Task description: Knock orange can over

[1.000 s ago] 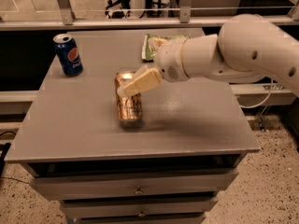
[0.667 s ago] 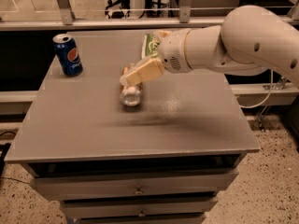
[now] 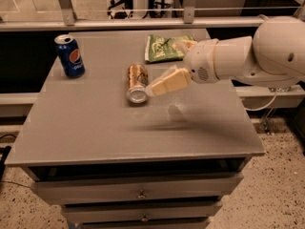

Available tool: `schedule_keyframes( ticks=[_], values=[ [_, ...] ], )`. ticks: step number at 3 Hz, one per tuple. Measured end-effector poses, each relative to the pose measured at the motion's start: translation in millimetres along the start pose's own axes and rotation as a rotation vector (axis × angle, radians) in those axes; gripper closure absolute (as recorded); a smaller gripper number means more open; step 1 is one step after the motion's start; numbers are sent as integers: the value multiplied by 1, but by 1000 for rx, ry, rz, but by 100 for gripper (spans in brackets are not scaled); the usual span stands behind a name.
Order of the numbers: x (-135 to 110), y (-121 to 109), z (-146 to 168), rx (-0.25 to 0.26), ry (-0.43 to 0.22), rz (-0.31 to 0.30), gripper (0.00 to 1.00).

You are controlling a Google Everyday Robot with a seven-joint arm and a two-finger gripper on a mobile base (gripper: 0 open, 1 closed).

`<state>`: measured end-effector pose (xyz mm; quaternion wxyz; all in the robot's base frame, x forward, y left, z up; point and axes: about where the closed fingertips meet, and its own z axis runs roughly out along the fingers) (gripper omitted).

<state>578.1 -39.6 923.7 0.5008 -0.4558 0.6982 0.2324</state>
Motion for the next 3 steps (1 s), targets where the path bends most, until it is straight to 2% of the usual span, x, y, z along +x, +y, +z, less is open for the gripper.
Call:
schedule_keyframes(
  ticks=[1, 2, 3],
  values=[
    [14, -8, -34, 0, 2, -44, 0],
    [29, -18, -84, 16, 33, -110, 0],
    [47, -25, -118, 52, 89, -91, 0]
  ],
)
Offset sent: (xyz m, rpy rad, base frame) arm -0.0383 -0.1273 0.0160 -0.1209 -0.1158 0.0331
